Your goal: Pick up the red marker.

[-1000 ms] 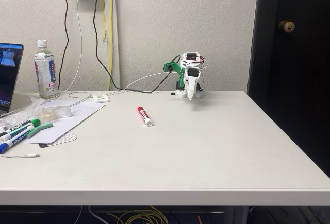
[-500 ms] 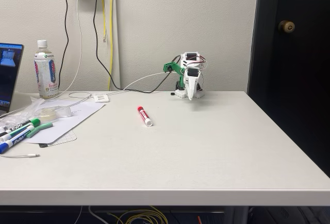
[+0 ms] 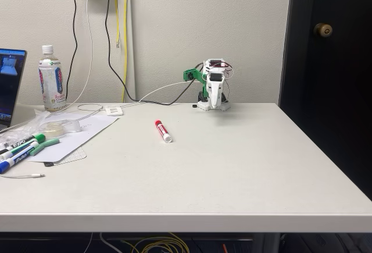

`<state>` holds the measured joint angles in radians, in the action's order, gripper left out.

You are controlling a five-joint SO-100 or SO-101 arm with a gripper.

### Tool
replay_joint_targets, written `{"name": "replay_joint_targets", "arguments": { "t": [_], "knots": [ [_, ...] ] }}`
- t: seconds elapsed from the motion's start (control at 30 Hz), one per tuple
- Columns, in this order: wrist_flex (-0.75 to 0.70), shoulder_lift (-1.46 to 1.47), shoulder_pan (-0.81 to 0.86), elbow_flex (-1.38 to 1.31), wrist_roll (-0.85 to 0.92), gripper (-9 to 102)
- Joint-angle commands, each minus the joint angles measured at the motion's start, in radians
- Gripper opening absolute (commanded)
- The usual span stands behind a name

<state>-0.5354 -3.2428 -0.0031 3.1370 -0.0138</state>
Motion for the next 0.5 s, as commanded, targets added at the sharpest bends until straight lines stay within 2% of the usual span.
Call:
{"name": "replay_joint_targets", "arguments": {
  "t": [0.0,0.07,0.23,0.47],
  "knots": [
    [0.072,0.143,0.017,-0.081,-0.003,1],
    [0.071,0.305,0.029,-0.190,-0.005,1],
    [-0.038,0.627,0.049,-0.518,0.011,0],
    [-0.175,0.838,0.075,-0.816,0.018,1]
  ]
}}
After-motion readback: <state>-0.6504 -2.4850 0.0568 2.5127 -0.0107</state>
